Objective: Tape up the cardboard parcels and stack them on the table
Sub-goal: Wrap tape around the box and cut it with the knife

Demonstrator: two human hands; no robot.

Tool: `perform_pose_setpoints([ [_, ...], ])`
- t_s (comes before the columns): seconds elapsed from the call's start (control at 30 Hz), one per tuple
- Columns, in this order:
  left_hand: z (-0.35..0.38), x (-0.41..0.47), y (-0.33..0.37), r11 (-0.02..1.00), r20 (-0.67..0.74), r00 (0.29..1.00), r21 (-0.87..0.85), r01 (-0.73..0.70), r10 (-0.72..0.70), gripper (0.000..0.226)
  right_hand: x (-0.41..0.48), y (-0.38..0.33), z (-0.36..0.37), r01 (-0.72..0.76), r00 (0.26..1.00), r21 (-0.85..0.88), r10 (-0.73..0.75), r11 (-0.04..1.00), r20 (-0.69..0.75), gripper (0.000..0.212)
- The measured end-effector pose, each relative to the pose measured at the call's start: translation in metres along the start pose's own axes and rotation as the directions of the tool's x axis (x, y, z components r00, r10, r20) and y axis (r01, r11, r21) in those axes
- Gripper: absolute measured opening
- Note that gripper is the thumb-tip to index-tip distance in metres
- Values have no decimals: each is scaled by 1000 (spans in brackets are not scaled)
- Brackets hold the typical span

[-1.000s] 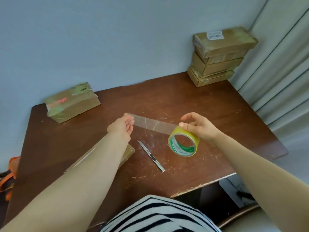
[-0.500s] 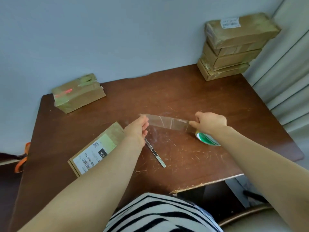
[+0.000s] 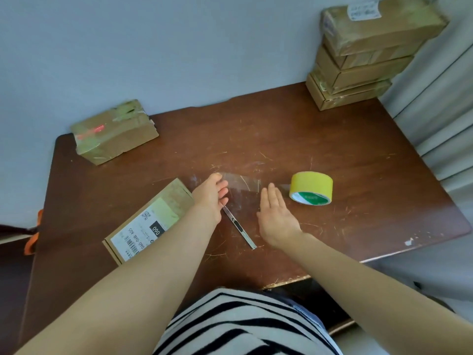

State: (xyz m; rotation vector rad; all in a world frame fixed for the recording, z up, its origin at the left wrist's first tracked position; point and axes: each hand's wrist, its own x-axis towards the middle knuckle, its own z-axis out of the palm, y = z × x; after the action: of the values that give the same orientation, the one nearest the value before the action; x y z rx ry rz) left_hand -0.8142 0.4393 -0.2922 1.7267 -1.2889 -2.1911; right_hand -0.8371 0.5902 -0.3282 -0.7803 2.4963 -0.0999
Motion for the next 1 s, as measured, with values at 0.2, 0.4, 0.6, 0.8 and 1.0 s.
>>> perform_pose_setpoints([
  [0.2, -5, 4, 2, 998, 22, 1000, 59, 19, -21, 27, 19, -3, 9, -189, 974, 36, 183, 981, 137, 78],
  [0.4, -5, 5, 6, 990, 31, 999, 137, -33, 29, 25, 17, -18, 16, -146, 989, 23, 145, 989, 31, 80],
  [0.6, -8, 5, 1, 983, 66, 998, 183, -12, 0, 23, 9, -29, 21, -65, 994, 109, 54, 992, 99, 73],
  [0.8, -10, 6, 0, 982, 63, 998, 188, -21, 9, 12, -19, -41, 23, -8, 986, 260, 50, 966, -156, 49],
  [1.0, -14, 11, -2, 981, 62, 997, 188, -48, 37, 18, -32, -42, 29, -144, 989, 234, 137, 961, 48, 34],
])
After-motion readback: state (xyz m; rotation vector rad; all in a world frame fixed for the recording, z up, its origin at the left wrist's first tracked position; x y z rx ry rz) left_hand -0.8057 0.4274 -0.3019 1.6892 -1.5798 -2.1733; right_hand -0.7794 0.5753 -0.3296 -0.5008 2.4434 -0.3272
